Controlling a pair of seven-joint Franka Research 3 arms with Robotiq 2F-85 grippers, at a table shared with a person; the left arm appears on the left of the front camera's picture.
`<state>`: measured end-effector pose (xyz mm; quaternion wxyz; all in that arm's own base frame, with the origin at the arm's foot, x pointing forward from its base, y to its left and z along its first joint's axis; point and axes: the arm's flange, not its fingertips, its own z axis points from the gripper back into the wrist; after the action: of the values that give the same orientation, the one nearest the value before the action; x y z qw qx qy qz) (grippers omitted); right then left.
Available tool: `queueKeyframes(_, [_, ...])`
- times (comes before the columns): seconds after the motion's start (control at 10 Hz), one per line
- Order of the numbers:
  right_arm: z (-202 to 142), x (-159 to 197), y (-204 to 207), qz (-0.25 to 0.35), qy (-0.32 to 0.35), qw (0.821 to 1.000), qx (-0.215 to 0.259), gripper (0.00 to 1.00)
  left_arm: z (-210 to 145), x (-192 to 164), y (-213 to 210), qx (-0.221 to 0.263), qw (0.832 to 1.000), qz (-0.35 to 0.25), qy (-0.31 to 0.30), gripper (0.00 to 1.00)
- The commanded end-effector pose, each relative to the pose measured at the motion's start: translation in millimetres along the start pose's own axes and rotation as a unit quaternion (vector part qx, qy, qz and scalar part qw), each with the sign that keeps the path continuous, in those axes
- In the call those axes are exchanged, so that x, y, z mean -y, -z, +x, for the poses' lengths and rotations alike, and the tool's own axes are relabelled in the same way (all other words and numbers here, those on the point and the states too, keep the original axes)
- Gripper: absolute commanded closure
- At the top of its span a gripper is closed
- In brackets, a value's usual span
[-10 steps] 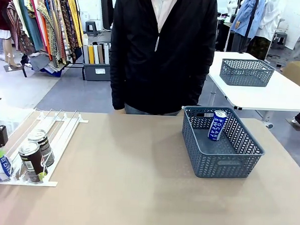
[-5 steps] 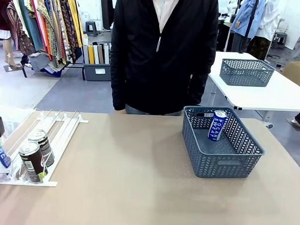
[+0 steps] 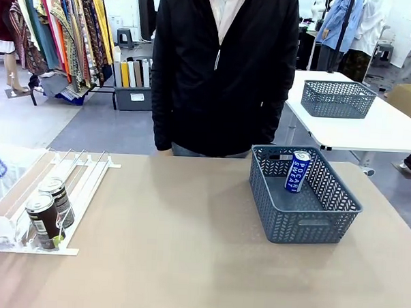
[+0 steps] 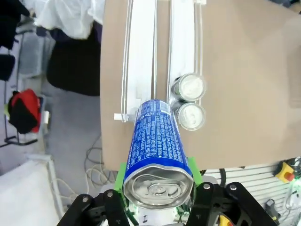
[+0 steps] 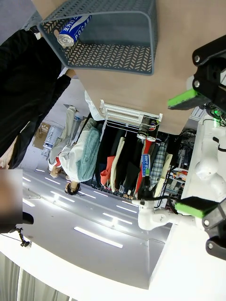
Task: Retrieve and store the cans from the dispenser.
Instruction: Pick up the last remaining can from one row of the Automatic Can Dispenser and place it in the middle of the table.
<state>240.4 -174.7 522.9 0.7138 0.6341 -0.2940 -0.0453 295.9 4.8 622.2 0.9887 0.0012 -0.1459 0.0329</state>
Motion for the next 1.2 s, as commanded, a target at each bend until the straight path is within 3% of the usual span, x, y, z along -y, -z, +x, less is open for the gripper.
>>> queueKeyframes(0.0, [4, -3, 1, 0.010, -0.010, 1.000, 0.007, 0.00, -2, -2, 1, -0.005, 1.000, -0.018, -0.023, 1.00])
queueKeyframes(0.1, [4, -3, 1, 0.010, -0.010, 1.000, 0.007, 0.00, 0, 0, 0, 0.000, 1.000, 0.000, 0.000, 1.00])
queueKeyframes(0.5, [4, -3, 1, 0.010, -0.010, 1.000, 0.007, 0.00, -2, 1, 1, -0.005, 1.000, -0.002, -0.002, 1.00])
queueKeyframes(0.6, [4, -3, 1, 0.010, -0.010, 1.000, 0.007, 0.00, 8, 22, 3, 0.020, 0.998, -0.043, 0.030, 1.00])
queueKeyframes(0.9, [4, -3, 1, 0.010, -0.010, 1.000, 0.007, 0.00, 93, 182, 19, 0.033, 0.988, -0.037, 0.143, 1.00])
queueKeyframes(1.1, [4, -3, 1, 0.010, -0.010, 1.000, 0.007, 0.00, 124, 297, 77, -0.028, 0.968, -0.036, 0.247, 1.00])
